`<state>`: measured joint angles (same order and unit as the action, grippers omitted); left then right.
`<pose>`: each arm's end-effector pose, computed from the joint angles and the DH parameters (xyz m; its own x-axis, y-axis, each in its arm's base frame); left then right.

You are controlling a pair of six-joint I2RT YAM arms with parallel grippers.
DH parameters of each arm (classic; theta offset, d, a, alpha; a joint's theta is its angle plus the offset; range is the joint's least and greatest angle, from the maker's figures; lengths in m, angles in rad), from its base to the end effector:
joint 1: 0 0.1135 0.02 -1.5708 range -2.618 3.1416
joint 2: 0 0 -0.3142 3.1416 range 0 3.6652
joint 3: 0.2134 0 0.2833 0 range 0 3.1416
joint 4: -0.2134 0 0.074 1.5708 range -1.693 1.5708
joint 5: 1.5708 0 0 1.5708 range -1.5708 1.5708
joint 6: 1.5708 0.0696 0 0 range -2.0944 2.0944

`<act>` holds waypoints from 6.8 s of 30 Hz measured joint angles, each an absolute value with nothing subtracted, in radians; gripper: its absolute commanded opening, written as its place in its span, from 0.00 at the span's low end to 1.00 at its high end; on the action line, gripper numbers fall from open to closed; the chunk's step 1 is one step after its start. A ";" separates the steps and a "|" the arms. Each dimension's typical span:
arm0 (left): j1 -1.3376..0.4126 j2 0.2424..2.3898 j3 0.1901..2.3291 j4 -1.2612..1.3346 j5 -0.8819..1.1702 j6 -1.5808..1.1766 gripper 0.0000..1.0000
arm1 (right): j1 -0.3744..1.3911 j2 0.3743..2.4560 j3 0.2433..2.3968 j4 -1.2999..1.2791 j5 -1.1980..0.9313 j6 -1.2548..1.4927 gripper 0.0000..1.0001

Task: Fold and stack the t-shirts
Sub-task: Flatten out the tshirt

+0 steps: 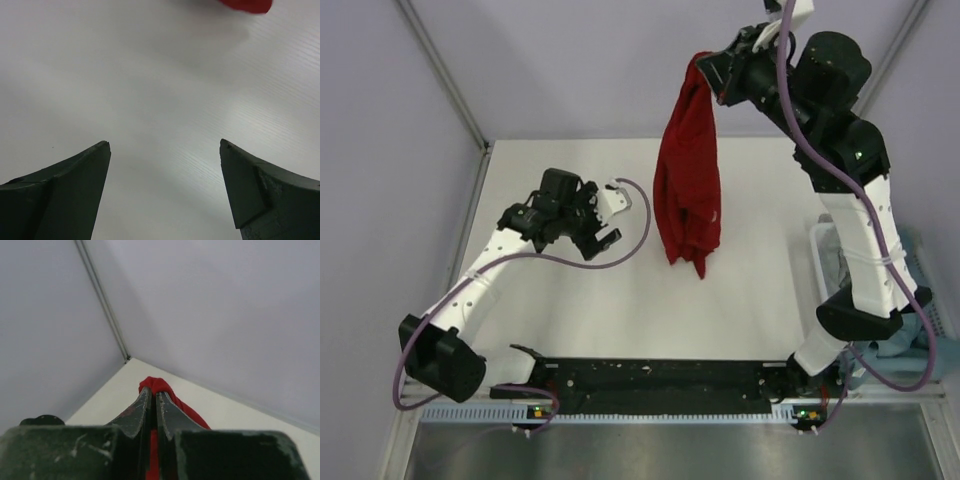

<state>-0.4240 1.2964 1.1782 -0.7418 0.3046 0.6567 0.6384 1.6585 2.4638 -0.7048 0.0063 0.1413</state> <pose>0.2726 -0.1459 0.3365 -0.1986 0.7286 -0.6555 0.8738 0.4345 0.2183 0.2725 0.2016 0.6821 -0.0034 0.1728 -0.9849 -0.5963 0.7903 0.1407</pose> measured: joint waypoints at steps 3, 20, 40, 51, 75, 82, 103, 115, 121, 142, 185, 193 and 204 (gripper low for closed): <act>-0.411 1.275 1.218 -0.733 0.287 0.648 0.91 | 0.580 1.635 2.410 -0.647 0.021 0.188 0.00; -0.521 1.798 1.392 -0.653 0.278 0.609 0.69 | 0.290 1.580 1.471 -0.625 -0.039 0.222 0.00; -0.533 2.057 1.647 -0.645 0.392 0.612 0.00 | 0.286 1.460 1.374 -0.561 -0.034 0.176 0.00; -0.513 1.976 1.666 -0.669 0.206 0.548 0.00 | 0.273 1.278 1.375 -0.584 0.078 0.123 0.00; -0.464 0.969 1.930 -1.089 0.282 0.511 0.00 | 0.254 0.788 1.939 -0.719 -0.158 0.049 0.00; -0.463 0.990 1.745 -1.032 0.140 0.500 0.00 | 0.254 0.971 1.869 -0.642 -0.170 0.053 0.00; -0.112 2.030 1.934 -0.647 -0.068 0.522 0.78 | 0.252 2.257 2.375 -0.631 0.083 0.044 0.85; -0.125 1.380 1.188 -0.739 0.266 0.918 0.73 | 0.340 1.543 1.309 -0.757 0.249 0.259 0.80; -0.124 1.295 0.843 -0.783 0.202 1.139 0.75 | 0.545 1.326 1.020 -0.843 0.262 0.427 0.81; -0.119 1.327 0.638 -0.547 0.064 1.221 0.00 | 0.785 1.185 0.566 -0.814 0.140 0.847 0.00; -0.100 1.357 1.750 -0.690 -0.174 0.809 0.00 | 0.284 1.645 2.328 -1.018 0.121 0.249 0.00; -0.101 1.614 2.015 -0.488 -0.242 0.814 0.00 | 0.208 1.755 2.536 -0.755 0.067 0.201 0.00; -0.112 1.501 1.850 -0.348 -0.174 0.865 0.00 | 0.173 1.411 2.091 -0.604 -0.012 0.084 0.00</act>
